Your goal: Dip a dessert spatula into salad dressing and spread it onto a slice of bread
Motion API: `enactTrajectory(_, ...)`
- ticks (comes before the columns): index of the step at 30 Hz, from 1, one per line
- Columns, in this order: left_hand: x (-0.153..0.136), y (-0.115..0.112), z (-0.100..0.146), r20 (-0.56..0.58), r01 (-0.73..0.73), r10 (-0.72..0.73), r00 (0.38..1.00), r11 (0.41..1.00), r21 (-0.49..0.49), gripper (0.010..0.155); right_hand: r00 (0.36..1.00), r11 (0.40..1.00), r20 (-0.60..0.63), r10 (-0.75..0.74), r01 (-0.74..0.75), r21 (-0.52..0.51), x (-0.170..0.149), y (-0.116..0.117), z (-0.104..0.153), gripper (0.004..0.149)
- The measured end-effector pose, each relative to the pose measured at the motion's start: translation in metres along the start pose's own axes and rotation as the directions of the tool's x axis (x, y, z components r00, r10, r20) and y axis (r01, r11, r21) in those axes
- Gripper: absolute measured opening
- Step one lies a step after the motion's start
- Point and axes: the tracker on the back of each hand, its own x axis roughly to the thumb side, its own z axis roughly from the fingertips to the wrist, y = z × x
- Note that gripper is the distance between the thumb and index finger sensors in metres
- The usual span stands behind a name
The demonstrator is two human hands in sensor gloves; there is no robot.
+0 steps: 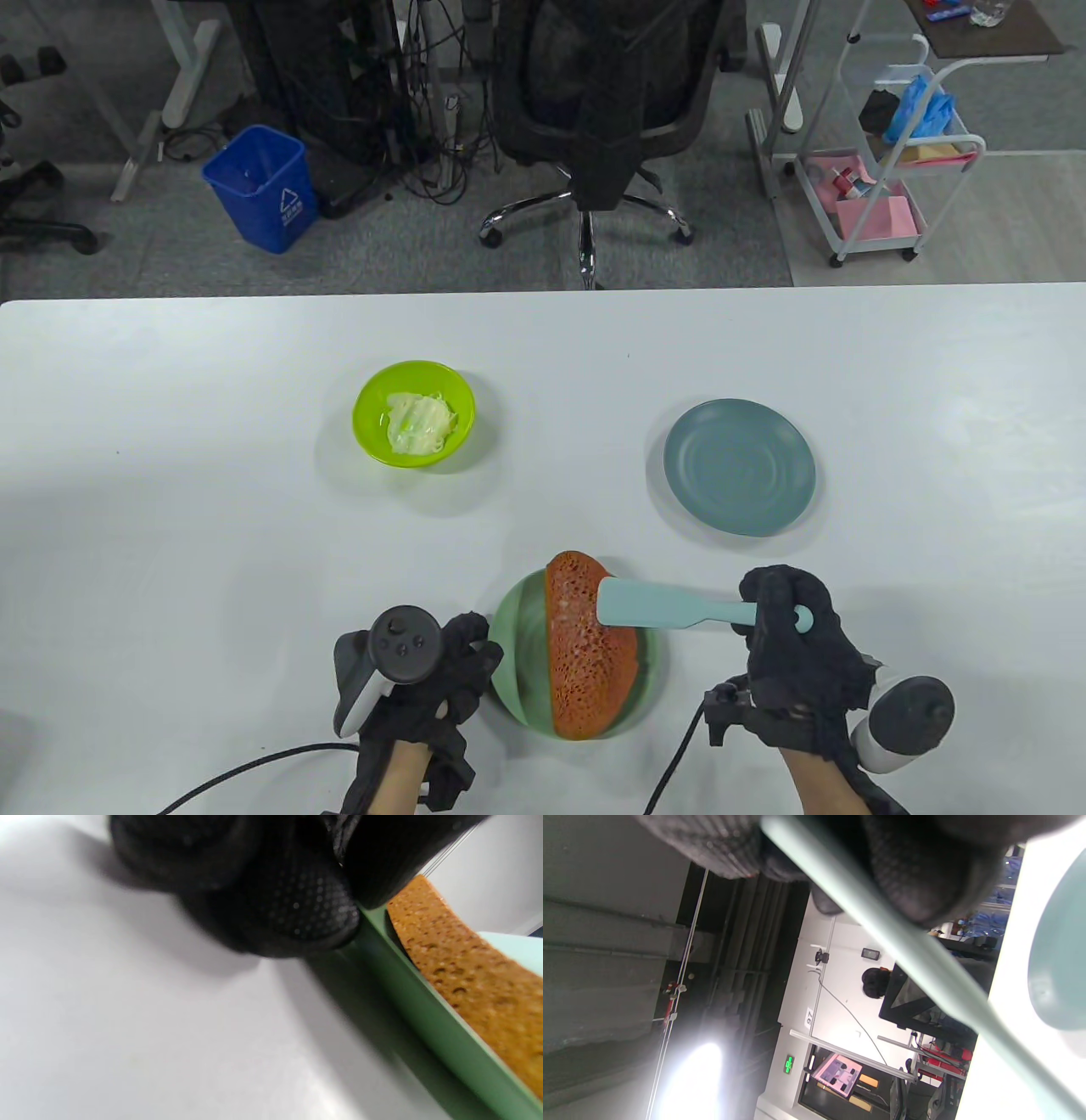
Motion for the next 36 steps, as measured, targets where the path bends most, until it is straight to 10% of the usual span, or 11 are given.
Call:
enactTrajectory(17, 0.0, 0.0, 0.0, -0.001, -0.002, 0.002, 1.0, 1.0, -0.001, 0.056, 0.975, 0.988, -0.162, -0.154, 0.156, 0.001, -0.029, 0.015, 0.002, 0.036)
enactTrajectory(36, 0.0, 0.0, 0.0, -0.001, 0.0, 0.0, 1.0, 1.0, 0.001, 0.055, 0.994, 0.998, -0.081, -0.07, 0.071, 0.003, -0.024, 0.026, 0.008, 0.036)
